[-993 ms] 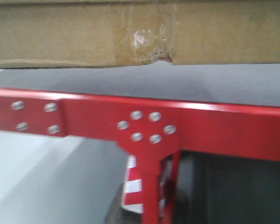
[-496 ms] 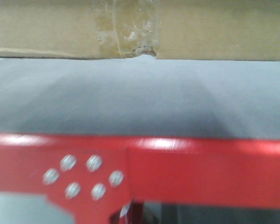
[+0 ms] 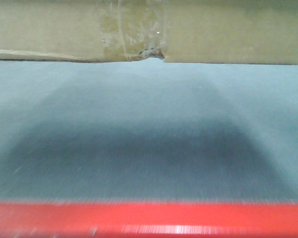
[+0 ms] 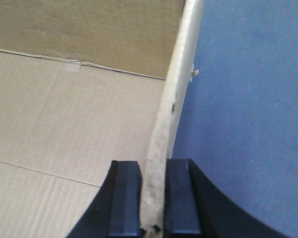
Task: Grab carton from right shelf to conveyor
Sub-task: 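Lower the carton with both grippers onto the grey conveyor belt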
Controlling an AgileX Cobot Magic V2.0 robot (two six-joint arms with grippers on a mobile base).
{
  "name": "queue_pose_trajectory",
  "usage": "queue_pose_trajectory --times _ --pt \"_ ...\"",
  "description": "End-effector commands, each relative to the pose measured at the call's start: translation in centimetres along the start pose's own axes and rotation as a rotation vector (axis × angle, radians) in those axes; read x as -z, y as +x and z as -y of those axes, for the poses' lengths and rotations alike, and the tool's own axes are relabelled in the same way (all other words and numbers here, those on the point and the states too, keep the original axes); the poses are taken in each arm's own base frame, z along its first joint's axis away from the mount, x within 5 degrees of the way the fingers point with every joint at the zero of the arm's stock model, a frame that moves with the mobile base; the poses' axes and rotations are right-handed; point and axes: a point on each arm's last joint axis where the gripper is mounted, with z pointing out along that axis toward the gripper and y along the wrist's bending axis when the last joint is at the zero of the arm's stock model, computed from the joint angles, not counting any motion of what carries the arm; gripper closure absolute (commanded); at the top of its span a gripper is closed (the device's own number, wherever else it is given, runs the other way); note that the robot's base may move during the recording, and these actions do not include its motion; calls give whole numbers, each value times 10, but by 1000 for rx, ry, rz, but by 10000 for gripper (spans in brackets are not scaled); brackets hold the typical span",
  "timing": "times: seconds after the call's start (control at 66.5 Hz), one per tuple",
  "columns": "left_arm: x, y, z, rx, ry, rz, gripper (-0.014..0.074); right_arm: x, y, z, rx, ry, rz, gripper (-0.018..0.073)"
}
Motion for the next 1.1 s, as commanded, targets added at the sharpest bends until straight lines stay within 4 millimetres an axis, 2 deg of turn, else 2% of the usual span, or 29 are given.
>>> queue_pose_trajectory --times 0.0,1.083 --pt "4 -5 -8 -26 -60 53 614 6 -2 0 15 -6 36 627" --pt "4 -5 -8 -26 -60 53 614 6 -2 0 15 -6 36 627"
